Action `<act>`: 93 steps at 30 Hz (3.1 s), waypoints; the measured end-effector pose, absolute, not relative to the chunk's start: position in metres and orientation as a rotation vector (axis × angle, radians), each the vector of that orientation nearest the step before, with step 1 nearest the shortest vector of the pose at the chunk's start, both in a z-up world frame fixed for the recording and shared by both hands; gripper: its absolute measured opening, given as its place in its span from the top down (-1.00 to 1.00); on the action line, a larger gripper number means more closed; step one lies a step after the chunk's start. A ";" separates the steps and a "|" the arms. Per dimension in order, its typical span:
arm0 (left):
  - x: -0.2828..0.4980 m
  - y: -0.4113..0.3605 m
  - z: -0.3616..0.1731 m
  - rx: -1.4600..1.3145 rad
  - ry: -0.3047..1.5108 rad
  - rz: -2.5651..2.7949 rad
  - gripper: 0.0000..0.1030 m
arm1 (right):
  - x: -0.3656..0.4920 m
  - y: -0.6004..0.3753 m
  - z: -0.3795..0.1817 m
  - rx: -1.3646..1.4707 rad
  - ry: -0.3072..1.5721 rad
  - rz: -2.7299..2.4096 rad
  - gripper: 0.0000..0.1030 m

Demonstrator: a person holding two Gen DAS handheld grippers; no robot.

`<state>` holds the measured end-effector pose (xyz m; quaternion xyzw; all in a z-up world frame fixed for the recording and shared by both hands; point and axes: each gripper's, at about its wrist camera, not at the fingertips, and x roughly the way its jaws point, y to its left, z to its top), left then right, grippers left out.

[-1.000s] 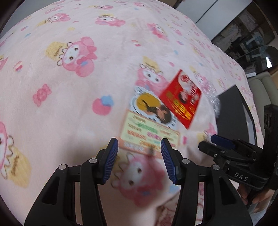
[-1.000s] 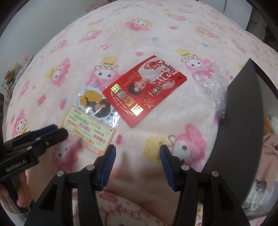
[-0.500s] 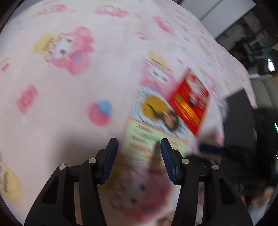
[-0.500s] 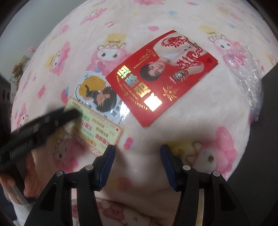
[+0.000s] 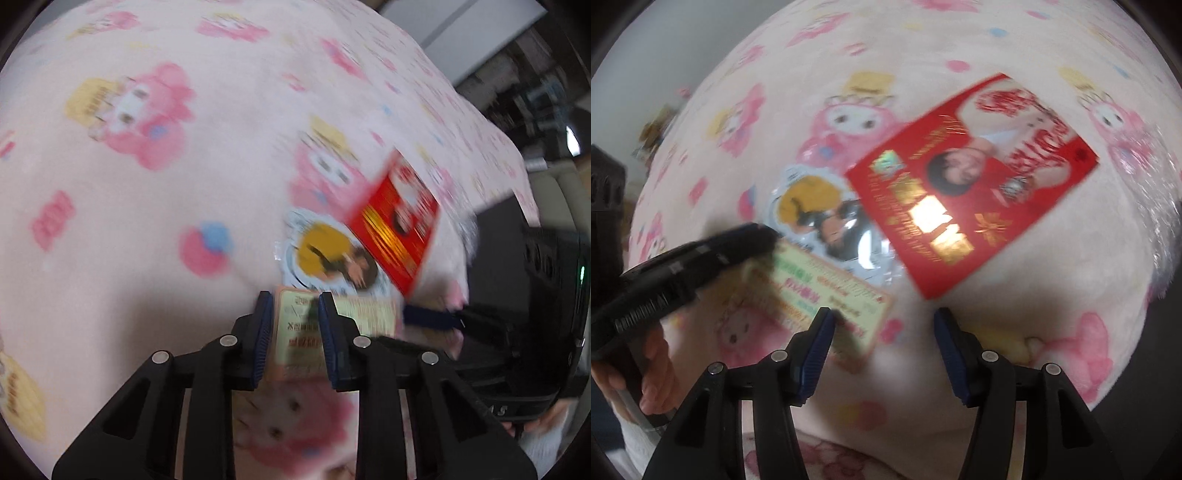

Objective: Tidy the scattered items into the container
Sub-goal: 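Close the left gripper on the yellow character card and green ticket, then lift the cards and carry them over the black box, then lower the cards onto the beige cloth and open the left gripper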

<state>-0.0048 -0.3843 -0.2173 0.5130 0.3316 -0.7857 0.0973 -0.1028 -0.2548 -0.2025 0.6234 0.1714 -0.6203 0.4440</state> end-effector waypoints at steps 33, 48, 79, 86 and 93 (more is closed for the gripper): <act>0.030 -0.295 -0.088 1.352 0.796 -2.531 0.47 | -0.069 -0.160 -0.093 1.337 0.099 -1.679 0.30; -0.065 -0.132 -0.054 1.476 0.633 -2.812 0.47 | -0.105 0.035 -0.049 1.278 -0.083 -1.981 0.29; -0.160 -0.044 -0.144 1.736 0.351 -2.599 0.30 | -0.176 0.099 -0.131 1.515 0.089 -2.190 0.28; -0.161 -0.043 -0.140 1.721 0.447 -2.675 0.21 | -0.177 0.093 -0.129 1.465 0.096 -2.203 0.27; -0.167 -0.039 -0.149 1.781 0.266 -2.563 0.19 | -0.181 0.096 -0.138 1.522 0.248 -2.256 0.26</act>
